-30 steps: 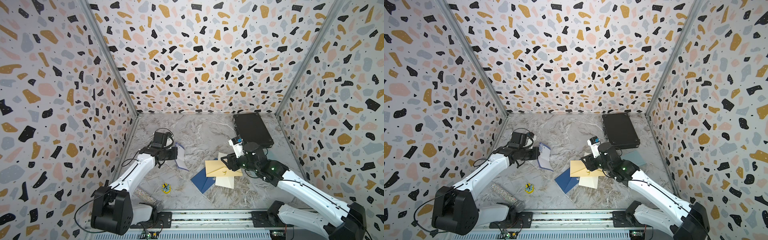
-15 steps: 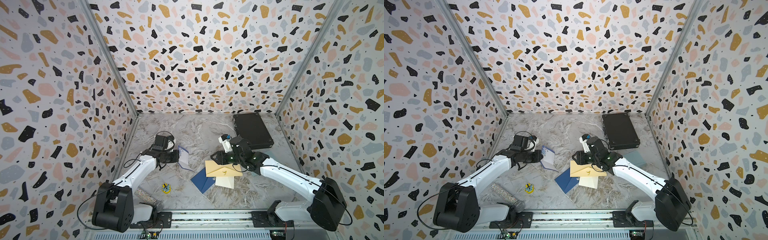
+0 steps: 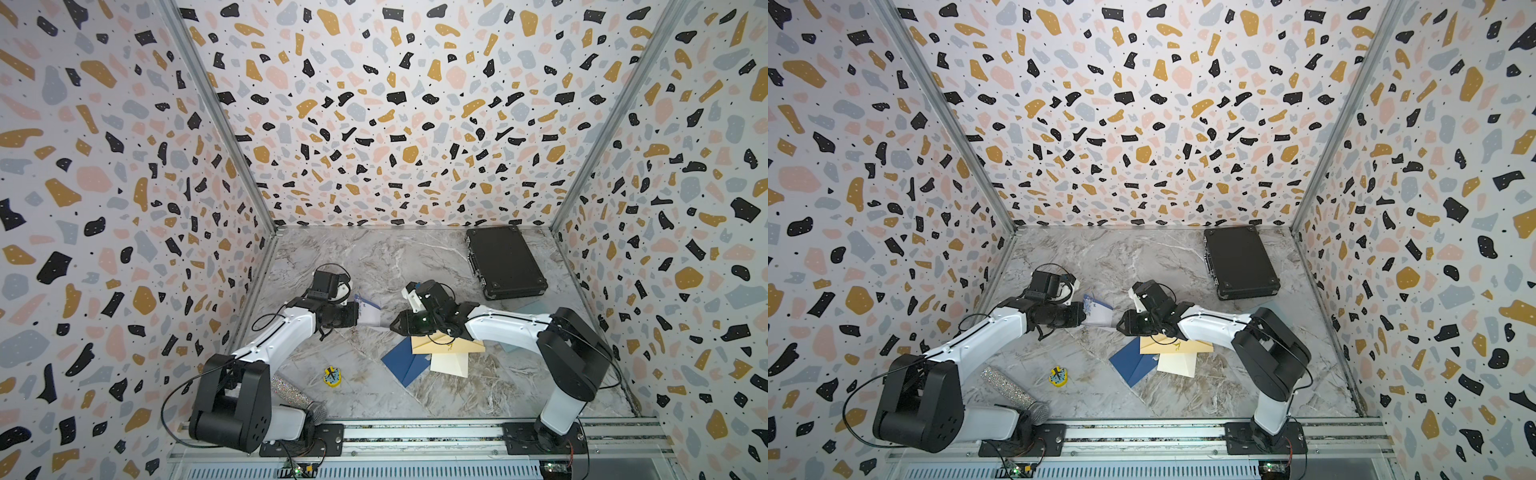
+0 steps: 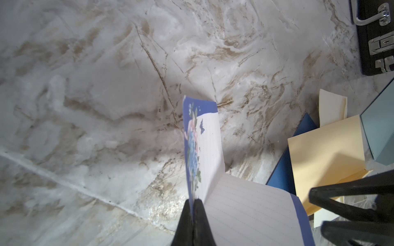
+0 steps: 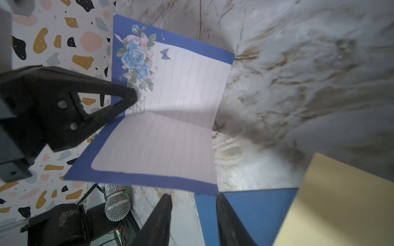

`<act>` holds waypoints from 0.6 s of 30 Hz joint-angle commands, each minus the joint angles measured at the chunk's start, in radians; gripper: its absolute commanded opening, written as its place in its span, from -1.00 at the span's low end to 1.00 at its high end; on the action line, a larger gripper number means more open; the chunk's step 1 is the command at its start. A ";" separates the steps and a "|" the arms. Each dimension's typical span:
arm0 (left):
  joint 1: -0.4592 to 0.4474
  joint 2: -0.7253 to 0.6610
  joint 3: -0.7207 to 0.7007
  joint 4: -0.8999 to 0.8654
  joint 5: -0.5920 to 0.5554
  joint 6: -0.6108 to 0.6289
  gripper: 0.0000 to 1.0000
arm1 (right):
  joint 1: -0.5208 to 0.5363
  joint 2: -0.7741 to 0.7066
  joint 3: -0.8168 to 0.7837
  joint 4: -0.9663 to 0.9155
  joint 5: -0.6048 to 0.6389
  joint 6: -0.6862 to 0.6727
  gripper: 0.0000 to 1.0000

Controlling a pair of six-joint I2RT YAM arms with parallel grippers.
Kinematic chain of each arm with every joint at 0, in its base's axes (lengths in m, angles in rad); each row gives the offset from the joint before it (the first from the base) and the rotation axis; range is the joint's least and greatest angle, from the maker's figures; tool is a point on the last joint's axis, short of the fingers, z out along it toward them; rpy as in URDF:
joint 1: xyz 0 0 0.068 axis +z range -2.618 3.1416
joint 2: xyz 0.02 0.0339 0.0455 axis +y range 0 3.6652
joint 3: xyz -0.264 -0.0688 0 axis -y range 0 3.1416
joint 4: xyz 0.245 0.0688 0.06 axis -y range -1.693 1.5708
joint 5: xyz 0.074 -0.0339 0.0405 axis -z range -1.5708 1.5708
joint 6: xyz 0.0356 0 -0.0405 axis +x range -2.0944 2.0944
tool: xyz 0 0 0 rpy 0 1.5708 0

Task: Take the letter paper out of the envelope
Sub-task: Place the letter paper at the center of the board.

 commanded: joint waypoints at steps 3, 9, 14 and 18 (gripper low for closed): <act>0.003 -0.020 -0.011 -0.016 -0.028 0.015 -1.00 | 0.005 -0.049 0.064 0.028 0.068 0.003 -0.30; 0.003 -0.032 -0.018 -0.003 -0.019 0.000 -1.00 | 0.005 -0.012 0.100 -0.004 0.067 0.003 -0.40; 0.003 -0.027 -0.014 -0.013 -0.022 0.001 -1.00 | 0.007 0.068 0.150 0.043 0.034 0.034 -0.43; 0.003 -0.015 -0.012 -0.019 -0.036 -0.009 -1.00 | 0.046 0.125 0.177 0.037 -0.024 0.047 -0.57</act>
